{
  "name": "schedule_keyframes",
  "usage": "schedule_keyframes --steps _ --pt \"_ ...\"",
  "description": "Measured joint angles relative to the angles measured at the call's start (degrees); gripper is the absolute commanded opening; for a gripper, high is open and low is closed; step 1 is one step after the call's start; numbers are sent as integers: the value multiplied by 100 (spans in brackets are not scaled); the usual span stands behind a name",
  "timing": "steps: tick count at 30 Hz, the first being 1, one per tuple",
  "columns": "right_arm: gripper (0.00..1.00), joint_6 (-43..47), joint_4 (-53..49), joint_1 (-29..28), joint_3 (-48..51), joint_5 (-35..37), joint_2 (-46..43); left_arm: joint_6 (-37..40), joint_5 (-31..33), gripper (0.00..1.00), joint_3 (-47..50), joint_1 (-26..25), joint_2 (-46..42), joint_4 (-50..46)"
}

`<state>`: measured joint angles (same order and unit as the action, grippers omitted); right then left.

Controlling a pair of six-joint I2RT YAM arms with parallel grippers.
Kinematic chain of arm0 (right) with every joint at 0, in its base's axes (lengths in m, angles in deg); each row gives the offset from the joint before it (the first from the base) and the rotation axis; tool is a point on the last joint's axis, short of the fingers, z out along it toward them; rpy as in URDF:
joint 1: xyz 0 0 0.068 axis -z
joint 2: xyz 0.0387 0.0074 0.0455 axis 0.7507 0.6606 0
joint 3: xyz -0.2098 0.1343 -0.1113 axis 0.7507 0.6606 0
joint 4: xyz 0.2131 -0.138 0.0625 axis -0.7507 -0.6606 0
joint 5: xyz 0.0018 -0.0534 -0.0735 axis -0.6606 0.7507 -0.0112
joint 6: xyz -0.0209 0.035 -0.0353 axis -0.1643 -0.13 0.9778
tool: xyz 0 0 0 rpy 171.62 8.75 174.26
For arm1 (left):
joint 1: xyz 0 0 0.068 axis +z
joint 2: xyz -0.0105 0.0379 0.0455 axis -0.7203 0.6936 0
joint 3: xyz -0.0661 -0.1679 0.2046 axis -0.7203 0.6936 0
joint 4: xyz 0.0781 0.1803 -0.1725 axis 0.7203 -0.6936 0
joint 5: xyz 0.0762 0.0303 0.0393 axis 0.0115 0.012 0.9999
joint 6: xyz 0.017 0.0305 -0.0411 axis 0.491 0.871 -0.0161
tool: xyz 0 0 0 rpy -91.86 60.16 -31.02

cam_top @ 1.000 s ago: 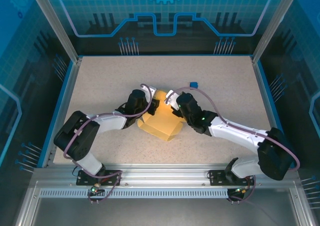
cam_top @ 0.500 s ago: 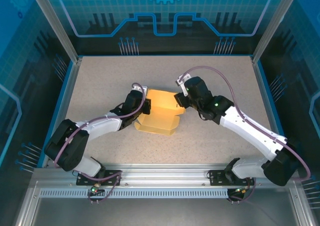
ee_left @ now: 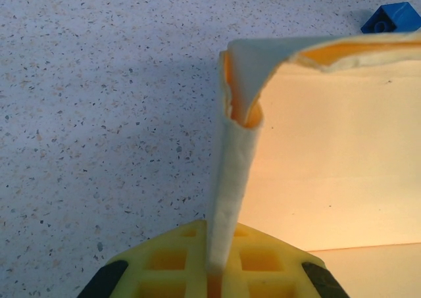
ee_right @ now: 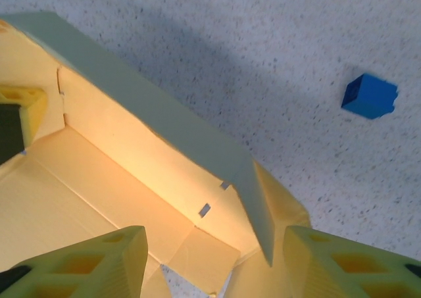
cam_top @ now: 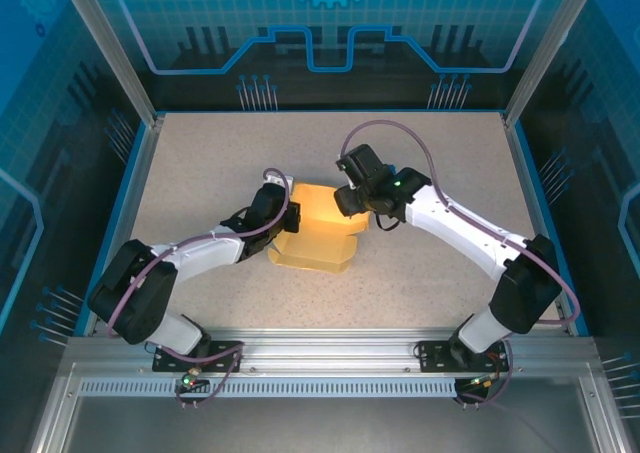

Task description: Fold the paper box

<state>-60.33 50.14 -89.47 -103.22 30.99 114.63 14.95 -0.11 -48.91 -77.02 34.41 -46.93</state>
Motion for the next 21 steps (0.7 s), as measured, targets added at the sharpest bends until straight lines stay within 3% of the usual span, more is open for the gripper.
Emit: schedule_keyframes --steps 11,21 --pt "54 -511 -63 11 -48 -452 446 0 42 0 0 0 -2 -31" --pt "52 -964 573 157 63 -1174 507 -4 107 0 0 -59 -2 -44"
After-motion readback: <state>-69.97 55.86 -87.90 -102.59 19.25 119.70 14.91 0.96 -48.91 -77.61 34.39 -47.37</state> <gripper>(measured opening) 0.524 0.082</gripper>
